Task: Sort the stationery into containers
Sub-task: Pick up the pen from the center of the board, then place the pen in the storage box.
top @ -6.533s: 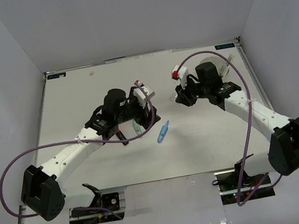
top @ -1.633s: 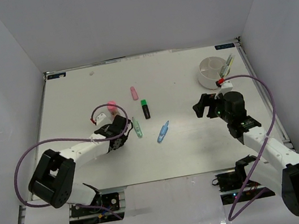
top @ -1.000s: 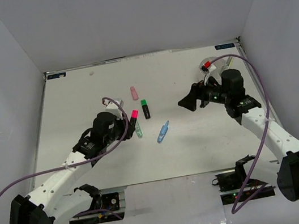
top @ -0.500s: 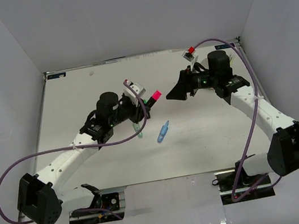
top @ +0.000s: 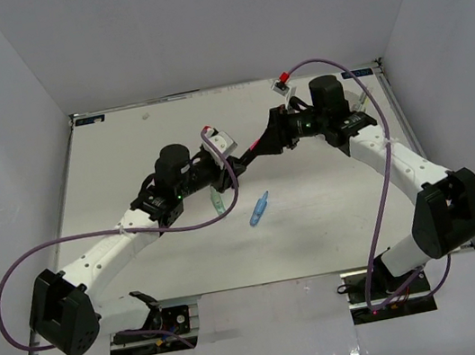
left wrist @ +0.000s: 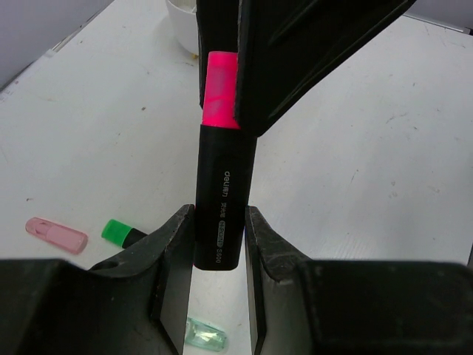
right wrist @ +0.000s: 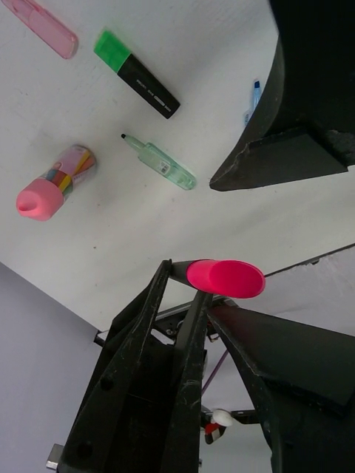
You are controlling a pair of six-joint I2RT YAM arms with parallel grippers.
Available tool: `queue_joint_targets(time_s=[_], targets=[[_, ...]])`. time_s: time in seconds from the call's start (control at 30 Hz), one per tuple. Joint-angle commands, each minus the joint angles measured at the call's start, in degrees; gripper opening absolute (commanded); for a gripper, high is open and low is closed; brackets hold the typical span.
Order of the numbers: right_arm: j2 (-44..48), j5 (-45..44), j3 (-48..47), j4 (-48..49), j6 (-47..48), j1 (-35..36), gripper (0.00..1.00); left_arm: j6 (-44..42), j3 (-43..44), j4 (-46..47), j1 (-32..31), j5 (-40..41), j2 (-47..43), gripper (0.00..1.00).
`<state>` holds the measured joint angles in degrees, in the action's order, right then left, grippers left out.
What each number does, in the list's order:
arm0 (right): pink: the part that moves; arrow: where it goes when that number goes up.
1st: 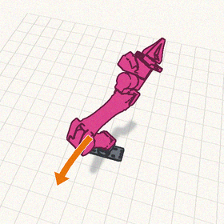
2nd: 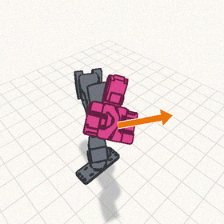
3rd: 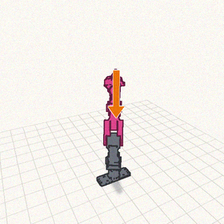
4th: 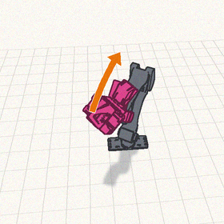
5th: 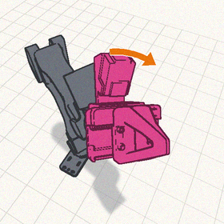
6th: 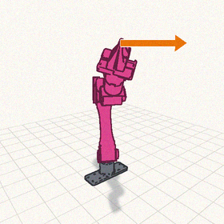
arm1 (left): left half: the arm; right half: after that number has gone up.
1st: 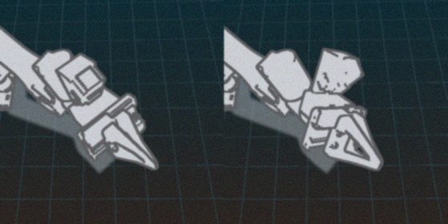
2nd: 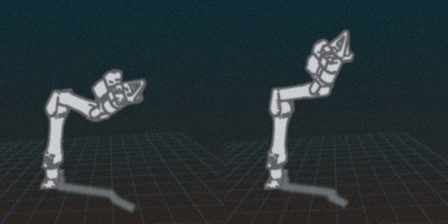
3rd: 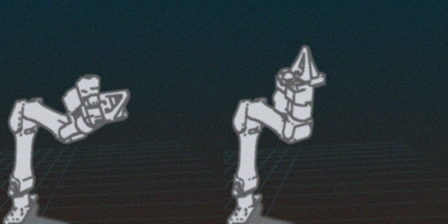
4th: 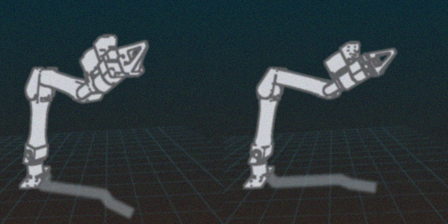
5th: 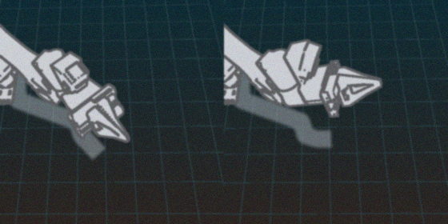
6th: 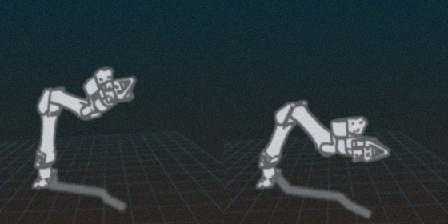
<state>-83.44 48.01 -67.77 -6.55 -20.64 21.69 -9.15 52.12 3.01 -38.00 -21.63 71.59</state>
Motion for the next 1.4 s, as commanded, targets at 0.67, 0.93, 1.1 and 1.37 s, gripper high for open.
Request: queue_joint_targets(time_s=[0.67,0.93,1.1,1.37], targets=[[-1.1,-2.5,-2.5,-2.2,1.2,1.6,0.13,0.1,-2.6,4.0,-0.2,-1.4,0.1,0.22],[-0.1,-8.8,-2.7,-4.6,2.6,1.4,0.08,3.1,-2.2,3.0,-0.2,2.2,1.1,0.76],[0.5,-17.4,-3.1,-8.4,5.3,-0.2,0.08,5.0,-2.6,3.4,-0.2,5.7,0.7,0.98],[0.7,-41.1,-11.5,-15.2,9.5,-11.3,0.08,8.7,-2.8,2.6,-0.2,20.7,-0.7,0.98]])
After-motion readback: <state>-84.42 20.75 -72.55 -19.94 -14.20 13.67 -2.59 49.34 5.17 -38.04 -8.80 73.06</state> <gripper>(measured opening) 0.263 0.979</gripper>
